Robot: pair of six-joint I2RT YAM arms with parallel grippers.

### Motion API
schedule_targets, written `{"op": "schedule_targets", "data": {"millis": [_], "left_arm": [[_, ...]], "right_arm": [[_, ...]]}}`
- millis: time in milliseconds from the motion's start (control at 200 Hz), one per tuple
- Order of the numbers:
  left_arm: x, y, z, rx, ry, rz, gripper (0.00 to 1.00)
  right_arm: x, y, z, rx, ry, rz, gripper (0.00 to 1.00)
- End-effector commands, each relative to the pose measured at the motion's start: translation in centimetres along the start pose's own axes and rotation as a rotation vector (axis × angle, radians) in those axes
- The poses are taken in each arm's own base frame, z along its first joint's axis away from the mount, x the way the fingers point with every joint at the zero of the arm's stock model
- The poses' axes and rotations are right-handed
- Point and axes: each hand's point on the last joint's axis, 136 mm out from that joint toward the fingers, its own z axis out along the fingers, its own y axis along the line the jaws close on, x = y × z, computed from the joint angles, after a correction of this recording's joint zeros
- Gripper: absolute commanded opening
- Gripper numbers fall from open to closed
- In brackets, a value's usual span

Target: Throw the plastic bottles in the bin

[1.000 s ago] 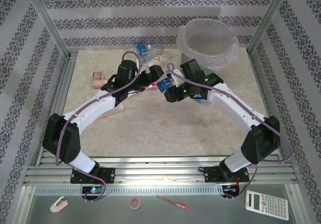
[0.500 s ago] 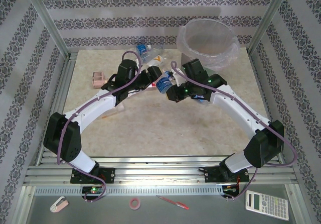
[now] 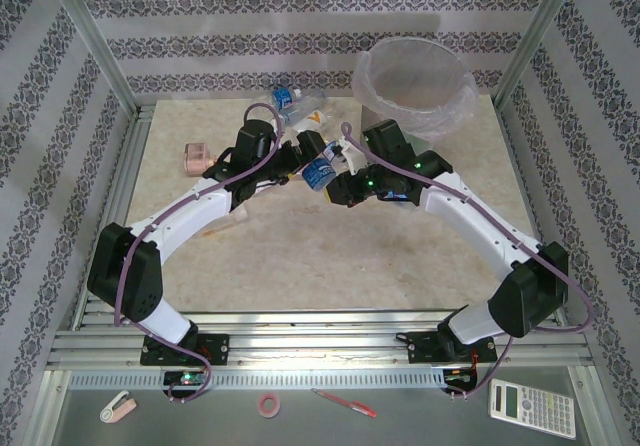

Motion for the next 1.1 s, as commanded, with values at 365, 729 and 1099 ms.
{"op": "schedule_targets", "data": {"millis": [365, 729, 1099], "left_arm": [[-1.8, -0.5, -0.2, 0.005, -0.037, -0.009, 0.78], [-1.9, -2.6, -0.7, 0.087, -0.037, 0.072, 0.47], [0.3, -5.0, -0.6, 0.199, 0.063, 0.173, 0.45]], "right_arm": [[-0.2, 1.8, -0.5, -0.086, -0.028, -0.032, 0.05], [-0.6, 1.9, -0.5, -0.13, -0.034, -0.005, 0.42], [-2.0, 1.8, -1.4, -0.168, -0.066, 0.001, 0.7]]}}
